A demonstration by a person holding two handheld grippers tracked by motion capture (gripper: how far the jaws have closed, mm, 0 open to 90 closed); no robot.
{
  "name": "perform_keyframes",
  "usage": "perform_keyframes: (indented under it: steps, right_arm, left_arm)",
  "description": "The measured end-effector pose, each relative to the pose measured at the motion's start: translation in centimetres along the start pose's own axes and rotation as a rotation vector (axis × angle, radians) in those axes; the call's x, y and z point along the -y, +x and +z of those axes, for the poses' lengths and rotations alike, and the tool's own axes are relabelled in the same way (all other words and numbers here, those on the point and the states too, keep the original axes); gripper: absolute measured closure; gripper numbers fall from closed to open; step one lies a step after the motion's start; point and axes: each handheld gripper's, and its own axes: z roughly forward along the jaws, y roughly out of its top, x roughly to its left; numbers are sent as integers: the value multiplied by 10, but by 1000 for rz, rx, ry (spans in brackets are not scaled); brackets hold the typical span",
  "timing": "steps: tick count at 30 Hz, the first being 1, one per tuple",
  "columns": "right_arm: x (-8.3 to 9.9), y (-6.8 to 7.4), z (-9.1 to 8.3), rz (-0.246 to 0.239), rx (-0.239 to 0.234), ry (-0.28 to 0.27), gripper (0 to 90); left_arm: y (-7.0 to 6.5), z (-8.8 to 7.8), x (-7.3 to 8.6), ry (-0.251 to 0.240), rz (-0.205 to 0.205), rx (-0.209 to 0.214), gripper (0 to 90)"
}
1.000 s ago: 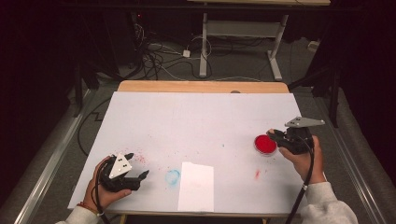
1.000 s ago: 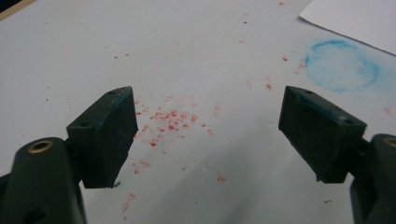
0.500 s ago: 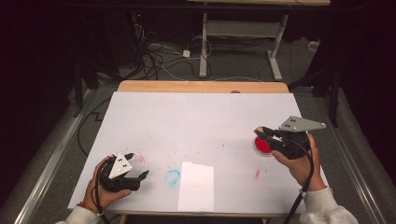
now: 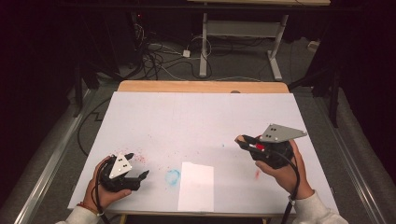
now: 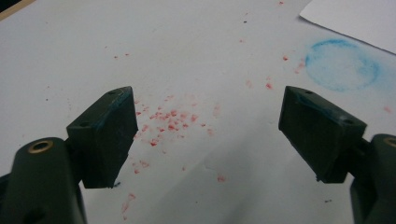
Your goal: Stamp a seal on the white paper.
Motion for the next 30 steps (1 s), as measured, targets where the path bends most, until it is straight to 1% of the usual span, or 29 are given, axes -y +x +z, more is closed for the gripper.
perform_keyframes:
  steps: [4,6,7,12,13,16,18,20,24,25,27,28,30]
  right_arm:
    - [-2,16,11,-29,-37,17,763]
    - [-2,23,17,-37,-61,23,763]
    - [-1,27,20,-52,-69,32,763]
    - [1,45,35,-76,-120,55,763]
    - [1,48,39,-91,-132,63,763]
    - [4,59,49,-115,-152,91,763]
    - [6,65,55,-124,-169,107,763]
    - [8,71,61,-130,-176,124,763]
    - [14,81,74,-150,-186,159,763]
    - [15,81,77,-156,-190,169,763]
    - [19,83,83,-147,-192,180,763]
    - [20,82,86,-156,-197,190,762]
    - [23,82,90,-151,-195,200,763]
  left_arm:
    - [0,0,0,-1,-1,-1,188]
    - [0,0,0,-1,-1,0,188]
    - [0,0,0,-1,-1,0,188]
    - [1,0,1,-1,-1,1,188]
    - [1,0,1,-1,-3,0,188]
    - [0,0,0,-1,-1,1,188]
    - [0,0,0,0,1,0,188]
    - [0,0,1,-1,1,1,188]
    - [0,0,0,0,3,2,188]
    - [0,0,0,1,4,3,188]
    - [0,0,0,2,4,4,188]
    - [0,0,0,3,5,3,188]
    - [0,0,0,4,5,4,188]
